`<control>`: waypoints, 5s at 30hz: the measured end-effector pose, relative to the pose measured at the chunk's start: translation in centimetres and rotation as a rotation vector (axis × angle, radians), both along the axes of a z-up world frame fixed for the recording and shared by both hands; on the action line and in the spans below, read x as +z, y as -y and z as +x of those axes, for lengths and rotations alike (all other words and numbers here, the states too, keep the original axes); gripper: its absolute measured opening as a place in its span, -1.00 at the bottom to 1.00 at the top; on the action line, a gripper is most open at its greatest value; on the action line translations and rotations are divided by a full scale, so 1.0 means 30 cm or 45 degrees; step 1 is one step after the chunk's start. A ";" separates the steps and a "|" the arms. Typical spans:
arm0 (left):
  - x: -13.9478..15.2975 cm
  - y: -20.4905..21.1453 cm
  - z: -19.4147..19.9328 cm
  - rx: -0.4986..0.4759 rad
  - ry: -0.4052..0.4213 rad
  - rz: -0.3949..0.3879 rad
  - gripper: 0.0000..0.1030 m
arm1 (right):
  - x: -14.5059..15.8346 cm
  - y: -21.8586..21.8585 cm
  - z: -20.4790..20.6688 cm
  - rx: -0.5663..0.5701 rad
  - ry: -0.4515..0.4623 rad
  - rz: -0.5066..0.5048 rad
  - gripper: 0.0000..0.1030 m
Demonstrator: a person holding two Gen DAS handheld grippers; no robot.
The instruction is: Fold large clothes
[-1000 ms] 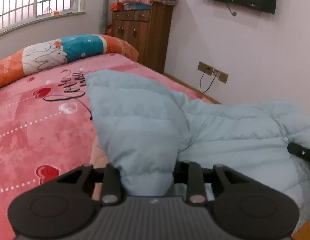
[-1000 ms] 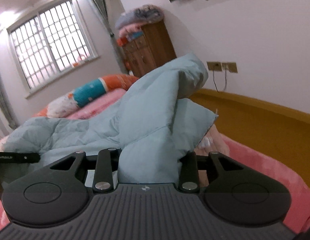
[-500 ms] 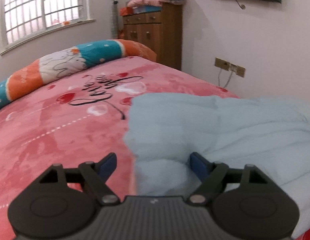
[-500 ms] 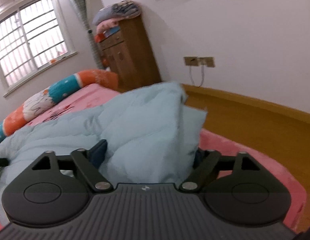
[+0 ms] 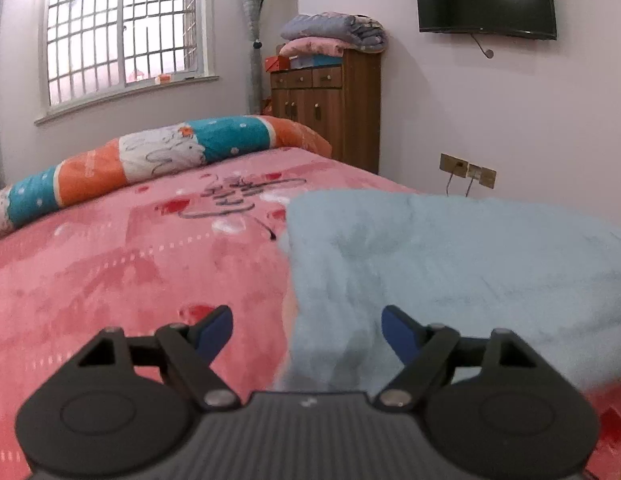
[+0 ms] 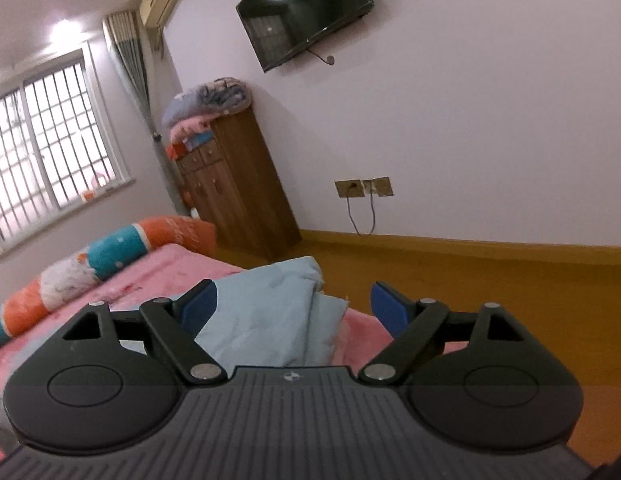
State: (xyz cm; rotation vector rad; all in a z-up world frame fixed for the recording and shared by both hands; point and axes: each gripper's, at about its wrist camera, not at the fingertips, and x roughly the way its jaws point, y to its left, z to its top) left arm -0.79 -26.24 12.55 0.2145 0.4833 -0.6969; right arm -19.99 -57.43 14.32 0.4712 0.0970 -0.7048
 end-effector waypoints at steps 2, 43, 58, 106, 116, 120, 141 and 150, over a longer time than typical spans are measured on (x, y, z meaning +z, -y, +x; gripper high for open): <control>-0.012 -0.034 -0.045 0.001 -0.025 -0.019 0.66 | -0.006 -0.040 -0.029 0.008 0.013 0.023 1.00; 0.200 -0.586 -0.555 0.118 -0.018 -0.097 0.98 | 0.247 -1.135 -0.337 0.277 -0.193 -0.197 1.00; 0.212 -0.622 -0.561 0.154 -0.027 -0.108 0.98 | 0.246 -1.118 -0.314 0.248 -0.270 -0.173 1.00; 0.172 -0.579 -0.586 0.128 -0.083 -0.055 0.98 | 0.221 -1.055 -0.289 0.290 -0.324 -0.125 1.00; 0.171 -0.569 -0.591 0.122 -0.075 -0.048 0.98 | 0.221 -1.054 -0.286 0.292 -0.325 -0.119 1.00; 0.168 -0.565 -0.591 0.115 -0.076 -0.045 0.98 | 0.221 -1.055 -0.286 0.292 -0.326 -0.117 1.00; 0.165 -0.554 -0.599 0.121 -0.052 -0.056 0.98 | 0.215 -1.078 -0.287 0.290 -0.314 -0.113 1.00; 0.151 -0.556 -0.578 0.099 -0.091 -0.085 0.98 | 0.210 -1.089 -0.284 0.293 -0.320 -0.117 1.00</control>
